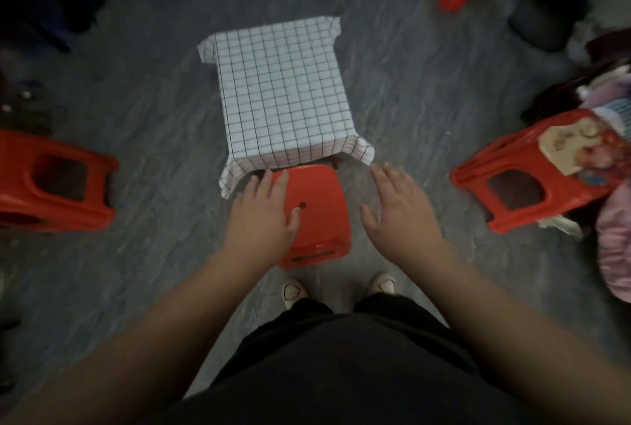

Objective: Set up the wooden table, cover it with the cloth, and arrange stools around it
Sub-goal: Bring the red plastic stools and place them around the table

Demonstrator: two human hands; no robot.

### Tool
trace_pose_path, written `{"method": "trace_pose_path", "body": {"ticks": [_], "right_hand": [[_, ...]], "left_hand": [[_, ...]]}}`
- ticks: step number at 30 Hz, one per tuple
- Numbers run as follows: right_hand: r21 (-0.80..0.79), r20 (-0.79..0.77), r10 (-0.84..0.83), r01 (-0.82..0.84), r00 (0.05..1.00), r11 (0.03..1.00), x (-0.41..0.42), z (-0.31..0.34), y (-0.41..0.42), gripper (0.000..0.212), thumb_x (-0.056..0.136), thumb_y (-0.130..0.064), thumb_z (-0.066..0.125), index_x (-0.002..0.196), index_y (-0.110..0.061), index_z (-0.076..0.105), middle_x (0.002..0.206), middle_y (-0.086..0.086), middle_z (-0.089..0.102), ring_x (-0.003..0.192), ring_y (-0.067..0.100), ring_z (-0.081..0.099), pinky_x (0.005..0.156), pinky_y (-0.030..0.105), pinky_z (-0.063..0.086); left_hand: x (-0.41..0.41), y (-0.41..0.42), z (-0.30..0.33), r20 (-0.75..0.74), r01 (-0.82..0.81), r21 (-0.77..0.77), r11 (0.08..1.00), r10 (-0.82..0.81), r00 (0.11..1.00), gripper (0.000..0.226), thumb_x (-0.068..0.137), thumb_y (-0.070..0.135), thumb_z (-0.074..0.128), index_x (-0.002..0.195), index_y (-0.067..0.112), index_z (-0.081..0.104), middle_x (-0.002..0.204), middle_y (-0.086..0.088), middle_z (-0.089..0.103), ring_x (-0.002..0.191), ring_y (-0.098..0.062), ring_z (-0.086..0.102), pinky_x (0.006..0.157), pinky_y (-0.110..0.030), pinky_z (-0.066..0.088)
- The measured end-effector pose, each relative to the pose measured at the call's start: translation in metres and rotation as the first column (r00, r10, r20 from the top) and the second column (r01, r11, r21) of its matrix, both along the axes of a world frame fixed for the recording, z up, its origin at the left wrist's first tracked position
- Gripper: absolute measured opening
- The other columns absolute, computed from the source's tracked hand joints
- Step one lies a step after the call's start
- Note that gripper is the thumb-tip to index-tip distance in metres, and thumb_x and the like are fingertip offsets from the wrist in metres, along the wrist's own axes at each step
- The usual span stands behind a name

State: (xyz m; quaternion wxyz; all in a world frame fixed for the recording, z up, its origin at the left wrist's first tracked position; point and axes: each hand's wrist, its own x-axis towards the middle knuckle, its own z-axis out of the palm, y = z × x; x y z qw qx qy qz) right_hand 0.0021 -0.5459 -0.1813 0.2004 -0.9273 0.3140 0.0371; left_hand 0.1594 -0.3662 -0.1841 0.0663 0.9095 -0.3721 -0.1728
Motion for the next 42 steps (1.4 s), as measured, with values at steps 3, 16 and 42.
{"method": "trace_pose_path", "body": {"ticks": [3,16,42], "right_hand": [[-0.051,0.009,-0.053,0.053,0.999,0.997,-0.023,0.018,-0.006,0.074,0.092,-0.049,0.042,0.158,-0.019,0.026,0.163,0.007,0.029,0.151,0.027,0.022,0.121,0.051,0.024],[-0.19,0.015,-0.235,0.233,0.972,0.954,-0.229,0.041,-0.165,0.076,0.084,-0.046,0.05,0.154,-0.018,0.036,0.16,0.008,0.036,0.149,0.027,0.03,0.117,0.052,0.028],[-0.097,-0.149,-0.618,0.611,0.772,0.786,-0.357,-0.027,-0.546,0.07,0.097,-0.044,0.036,0.159,-0.018,0.017,0.166,0.009,0.02,0.154,0.027,0.012,0.123,0.049,0.019]], "left_hand": [[-0.03,-0.025,0.024,0.062,0.075,0.049,0.996,-0.078,0.995,0.072,0.098,0.054,0.036,0.159,0.023,0.012,0.166,-0.009,0.016,0.153,-0.029,0.01,0.122,-0.052,0.013],[-0.195,-0.247,0.043,0.08,0.273,0.012,0.962,-0.274,0.959,0.072,0.097,0.051,0.04,0.158,0.023,0.013,0.166,-0.01,0.014,0.153,-0.031,0.009,0.122,-0.05,0.014],[-0.3,-0.722,-0.022,-0.096,0.747,0.036,0.663,-0.742,0.663,0.069,0.1,0.052,0.03,0.159,0.024,0.007,0.167,-0.007,0.009,0.154,-0.028,0.002,0.124,-0.05,0.009]]}}
